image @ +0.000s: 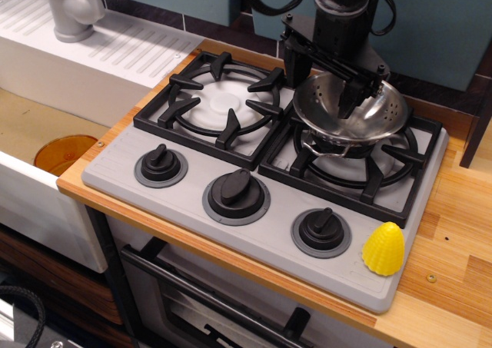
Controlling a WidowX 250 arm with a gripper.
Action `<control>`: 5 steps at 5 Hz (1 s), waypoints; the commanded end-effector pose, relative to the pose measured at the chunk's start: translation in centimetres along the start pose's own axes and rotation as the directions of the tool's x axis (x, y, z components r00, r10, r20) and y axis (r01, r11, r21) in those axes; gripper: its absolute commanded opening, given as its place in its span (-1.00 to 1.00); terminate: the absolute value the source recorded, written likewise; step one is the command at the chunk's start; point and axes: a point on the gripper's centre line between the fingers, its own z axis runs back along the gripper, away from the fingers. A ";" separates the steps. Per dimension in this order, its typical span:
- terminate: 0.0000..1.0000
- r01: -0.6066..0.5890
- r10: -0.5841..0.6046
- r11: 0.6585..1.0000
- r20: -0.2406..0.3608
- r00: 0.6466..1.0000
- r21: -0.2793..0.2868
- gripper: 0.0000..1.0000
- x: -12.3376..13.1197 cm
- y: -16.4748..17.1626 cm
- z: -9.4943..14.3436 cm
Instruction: End effector transition from pot or pan to object
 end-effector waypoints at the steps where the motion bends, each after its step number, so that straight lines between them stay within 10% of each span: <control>1: -1.00 0.000 0.000 1.000 0.000 1.000 0.000 1.00 0.0 0.0 0.0; 5: -1.00 -0.009 0.015 0.999 -0.099 0.995 0.054 1.00 -1.7 -3.2 10.5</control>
